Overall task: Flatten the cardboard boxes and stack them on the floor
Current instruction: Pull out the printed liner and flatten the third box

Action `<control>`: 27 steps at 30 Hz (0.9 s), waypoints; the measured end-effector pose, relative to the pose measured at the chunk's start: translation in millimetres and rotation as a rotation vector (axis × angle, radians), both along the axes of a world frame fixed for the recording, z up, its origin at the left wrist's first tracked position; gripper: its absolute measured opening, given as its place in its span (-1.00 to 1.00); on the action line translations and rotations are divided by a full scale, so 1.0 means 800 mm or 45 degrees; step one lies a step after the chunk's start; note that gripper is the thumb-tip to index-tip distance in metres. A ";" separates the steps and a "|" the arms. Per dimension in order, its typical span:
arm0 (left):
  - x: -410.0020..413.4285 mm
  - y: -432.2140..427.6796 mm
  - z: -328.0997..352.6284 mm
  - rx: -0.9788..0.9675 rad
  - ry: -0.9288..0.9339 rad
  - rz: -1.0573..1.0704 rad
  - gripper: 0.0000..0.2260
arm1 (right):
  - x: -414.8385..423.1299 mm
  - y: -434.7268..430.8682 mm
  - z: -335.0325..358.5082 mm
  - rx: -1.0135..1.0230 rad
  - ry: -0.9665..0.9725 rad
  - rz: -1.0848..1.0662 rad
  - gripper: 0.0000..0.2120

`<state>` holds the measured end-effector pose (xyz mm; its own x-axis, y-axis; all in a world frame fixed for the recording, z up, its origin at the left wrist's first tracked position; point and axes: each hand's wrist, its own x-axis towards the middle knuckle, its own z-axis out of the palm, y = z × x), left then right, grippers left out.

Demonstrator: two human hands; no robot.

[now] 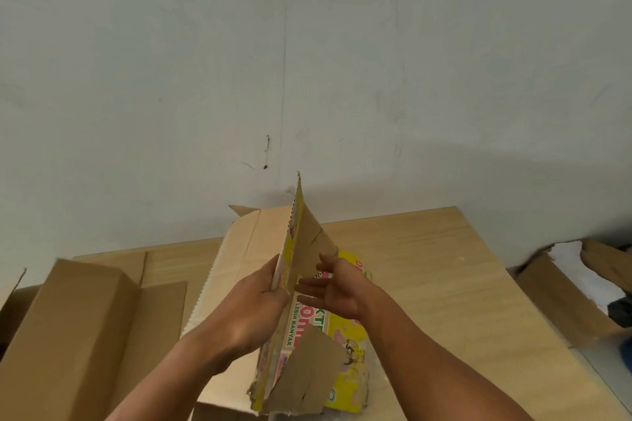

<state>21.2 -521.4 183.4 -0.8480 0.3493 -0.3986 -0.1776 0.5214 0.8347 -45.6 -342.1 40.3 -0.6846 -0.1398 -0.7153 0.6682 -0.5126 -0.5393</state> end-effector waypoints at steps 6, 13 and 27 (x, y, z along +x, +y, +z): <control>0.006 0.011 -0.007 -0.052 0.023 0.083 -0.57 | -0.043 -0.021 -0.042 -0.509 -0.210 -0.234 -0.16; 0.010 0.028 -0.007 -0.086 0.088 0.074 -0.47 | -0.031 -0.006 -0.009 -0.524 -0.313 -0.578 -0.54; -0.007 0.137 -0.034 -0.574 0.212 -0.190 -0.27 | 0.025 0.126 0.037 -0.133 0.215 -0.640 -0.79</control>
<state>15.8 -411.9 156.3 -0.8670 0.2958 -0.4009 0.0429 0.8460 0.5314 -25.7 -241.0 69.7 -0.7897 0.1698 -0.5895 0.2354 -0.8036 -0.5467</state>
